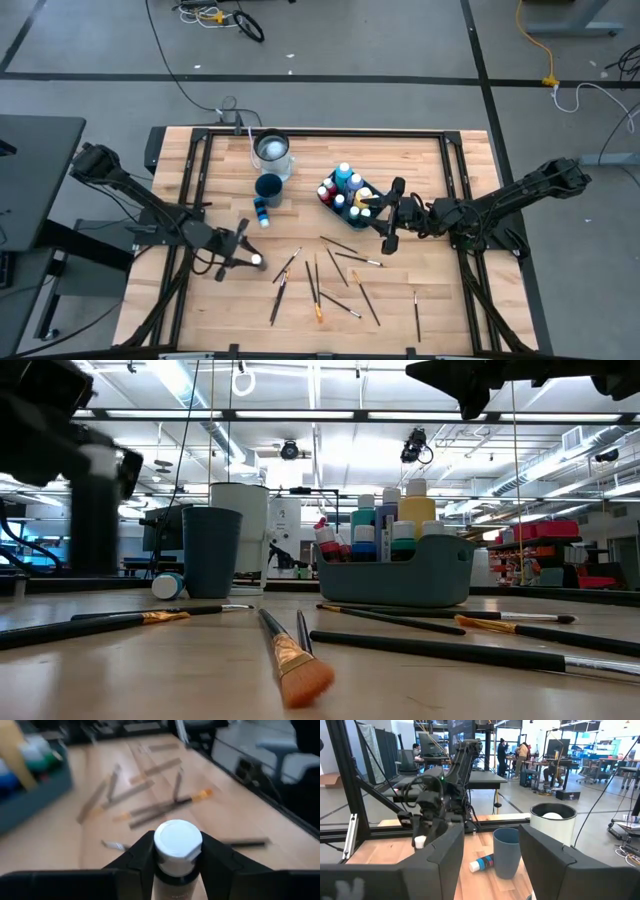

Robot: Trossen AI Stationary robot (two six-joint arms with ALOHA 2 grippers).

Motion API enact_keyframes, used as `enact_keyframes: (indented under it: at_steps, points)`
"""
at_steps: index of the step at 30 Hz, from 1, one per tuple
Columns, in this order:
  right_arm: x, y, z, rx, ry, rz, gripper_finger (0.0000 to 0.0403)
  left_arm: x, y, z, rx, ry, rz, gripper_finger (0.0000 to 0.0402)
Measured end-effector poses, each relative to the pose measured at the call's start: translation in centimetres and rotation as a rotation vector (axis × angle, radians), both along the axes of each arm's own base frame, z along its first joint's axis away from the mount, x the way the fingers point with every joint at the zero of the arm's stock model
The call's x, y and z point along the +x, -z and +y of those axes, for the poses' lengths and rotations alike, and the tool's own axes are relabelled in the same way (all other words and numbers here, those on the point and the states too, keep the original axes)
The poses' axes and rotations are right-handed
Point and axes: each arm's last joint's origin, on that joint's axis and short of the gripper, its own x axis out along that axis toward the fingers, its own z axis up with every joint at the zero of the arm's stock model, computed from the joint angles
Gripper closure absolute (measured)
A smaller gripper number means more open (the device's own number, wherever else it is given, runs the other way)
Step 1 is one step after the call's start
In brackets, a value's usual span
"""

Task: Pick & Place Paint Supplies
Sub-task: Put the black paint bottle into the blue bin

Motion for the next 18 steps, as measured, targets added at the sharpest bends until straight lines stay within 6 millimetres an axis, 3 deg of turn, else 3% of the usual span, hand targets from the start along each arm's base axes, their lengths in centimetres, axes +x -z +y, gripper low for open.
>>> enact_keyframes:
  at_steps: [9, 13, 18]
  points:
    - [0.7, -0.5, 0.1, -0.005, -0.047, -0.119, 0.0213, 2.0, -4.3, -0.5, 0.118, -0.048, -0.201, 0.0276]
    - [3.3, -0.1, 0.6, -0.024, -0.105, -0.102, 0.0213, 4.2, -6.3, -0.9, 0.190, -0.041, -0.221, 0.0272]
    - [7.4, 1.0, 1.8, -0.113, -0.128, 0.084, 0.0212, 7.8, -8.0, -0.7, 0.262, -0.190, -0.213, 0.0273]
